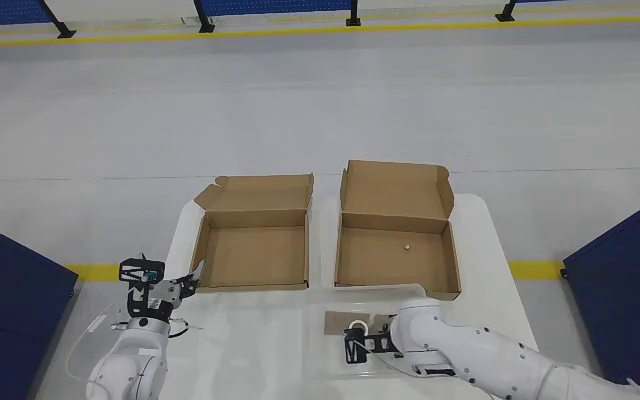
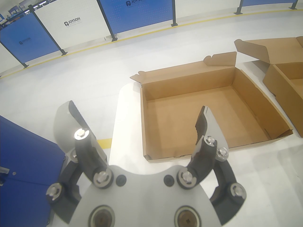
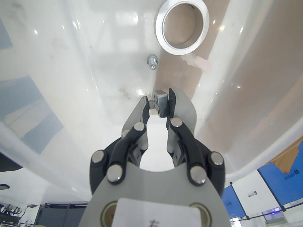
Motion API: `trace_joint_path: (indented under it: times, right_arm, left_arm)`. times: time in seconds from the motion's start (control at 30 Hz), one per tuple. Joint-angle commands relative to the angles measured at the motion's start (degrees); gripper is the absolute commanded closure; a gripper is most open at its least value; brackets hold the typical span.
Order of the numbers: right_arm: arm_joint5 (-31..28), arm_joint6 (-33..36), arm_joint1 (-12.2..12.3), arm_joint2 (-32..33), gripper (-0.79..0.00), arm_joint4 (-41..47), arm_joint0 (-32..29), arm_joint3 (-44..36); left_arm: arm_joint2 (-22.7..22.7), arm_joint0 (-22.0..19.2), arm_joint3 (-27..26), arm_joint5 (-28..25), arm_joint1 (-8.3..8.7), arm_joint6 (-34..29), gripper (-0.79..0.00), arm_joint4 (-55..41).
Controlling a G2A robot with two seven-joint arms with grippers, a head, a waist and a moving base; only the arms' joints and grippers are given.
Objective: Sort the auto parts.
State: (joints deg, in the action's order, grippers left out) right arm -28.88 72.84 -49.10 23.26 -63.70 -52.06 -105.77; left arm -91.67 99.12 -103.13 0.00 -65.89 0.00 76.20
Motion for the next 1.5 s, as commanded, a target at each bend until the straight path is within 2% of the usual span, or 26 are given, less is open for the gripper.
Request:
trace_joint_path:
  times: [0.0, 0.33, 0.63, 0.73, 0.97, 1.23, 1.47]
  right_arm:
    - [0.3, -0.5, 0.5, 1.0, 0.0, -0.1, -0.7, -0.7]
    - [0.4, -7.2, 3.8, 8.4, 0.0, 2.9, -5.6, -2.8]
    - [0.4, -7.2, 3.8, 8.4, 0.0, 2.9, -5.6, -2.8]
    - [0.5, -11.1, 3.8, 9.5, 0.0, 4.7, -6.4, -1.3]
    - [-6.5, -20.0, 6.5, 18.2, 0.0, 15.0, -8.9, 2.3]
    - [-19.3, -33.1, 10.6, 29.8, 0.0, 25.2, -16.5, 6.1]
    - [-28.5, -40.3, 12.1, 34.3, 0.0, 30.1, -20.6, 9.4]
  left_arm:
    - [0.0, 0.0, 0.0, 0.0, 0.0, 0.0, -0.785, 0.0]
    - [0.0, 0.0, 0.0, 0.0, 0.0, 0.0, -0.785, 0.0]
    - [0.0, 0.0, 0.0, 0.0, 0.0, 0.0, -0.785, 0.0]
    - [0.0, 0.0, 0.0, 0.0, 0.0, 0.0, -0.785, 0.0]
    - [0.0, 0.0, 0.0, 0.0, 0.0, 0.0, -0.785, 0.0]
    - [0.0, 0.0, 0.0, 0.0, 0.0, 0.0, -0.785, 0.0]
    - [0.0, 0.0, 0.0, 0.0, 0.0, 0.0, -0.785, 0.0]
